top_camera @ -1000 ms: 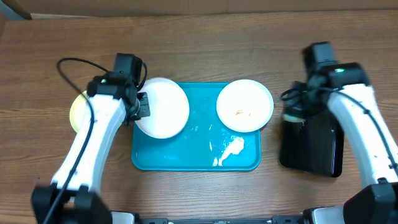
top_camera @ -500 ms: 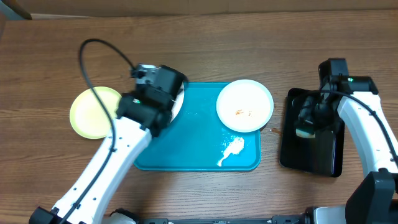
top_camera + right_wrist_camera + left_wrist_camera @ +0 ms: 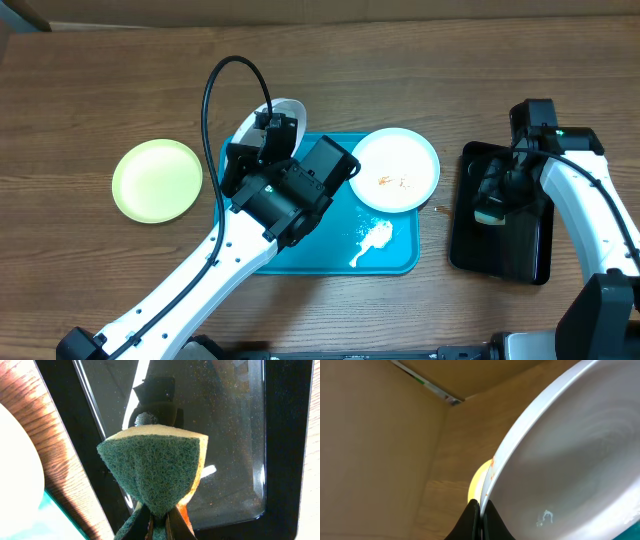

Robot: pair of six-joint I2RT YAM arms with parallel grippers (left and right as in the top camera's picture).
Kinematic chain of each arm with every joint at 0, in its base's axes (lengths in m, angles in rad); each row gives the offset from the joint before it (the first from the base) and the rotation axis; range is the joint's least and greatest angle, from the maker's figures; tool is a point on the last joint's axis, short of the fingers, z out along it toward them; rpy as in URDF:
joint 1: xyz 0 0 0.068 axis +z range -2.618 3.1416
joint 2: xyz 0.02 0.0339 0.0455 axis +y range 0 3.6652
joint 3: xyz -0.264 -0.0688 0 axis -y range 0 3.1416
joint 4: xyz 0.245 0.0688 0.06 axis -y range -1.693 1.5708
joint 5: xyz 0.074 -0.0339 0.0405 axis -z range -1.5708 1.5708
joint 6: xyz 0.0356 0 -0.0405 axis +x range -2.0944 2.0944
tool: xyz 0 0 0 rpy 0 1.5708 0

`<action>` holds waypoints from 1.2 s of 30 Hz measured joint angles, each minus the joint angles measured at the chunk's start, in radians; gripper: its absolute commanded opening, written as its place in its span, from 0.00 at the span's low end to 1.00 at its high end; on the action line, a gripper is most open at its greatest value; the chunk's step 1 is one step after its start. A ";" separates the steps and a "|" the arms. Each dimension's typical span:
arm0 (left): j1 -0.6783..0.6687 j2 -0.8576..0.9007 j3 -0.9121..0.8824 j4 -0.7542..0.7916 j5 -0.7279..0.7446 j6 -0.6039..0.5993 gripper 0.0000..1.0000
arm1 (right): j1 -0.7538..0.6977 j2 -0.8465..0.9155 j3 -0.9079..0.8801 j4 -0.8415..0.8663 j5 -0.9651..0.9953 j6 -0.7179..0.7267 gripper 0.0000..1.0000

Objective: Clean dirty plates on tray and stack at the side
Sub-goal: 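Lift the white plate with the left gripper and stack it on the yellow plate, then move the left gripper to the rim of the remaining white plate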

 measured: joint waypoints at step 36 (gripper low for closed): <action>1.106 0.034 0.000 0.053 0.897 -0.038 0.04 | 0.000 0.000 -0.001 -0.008 0.000 -0.008 0.04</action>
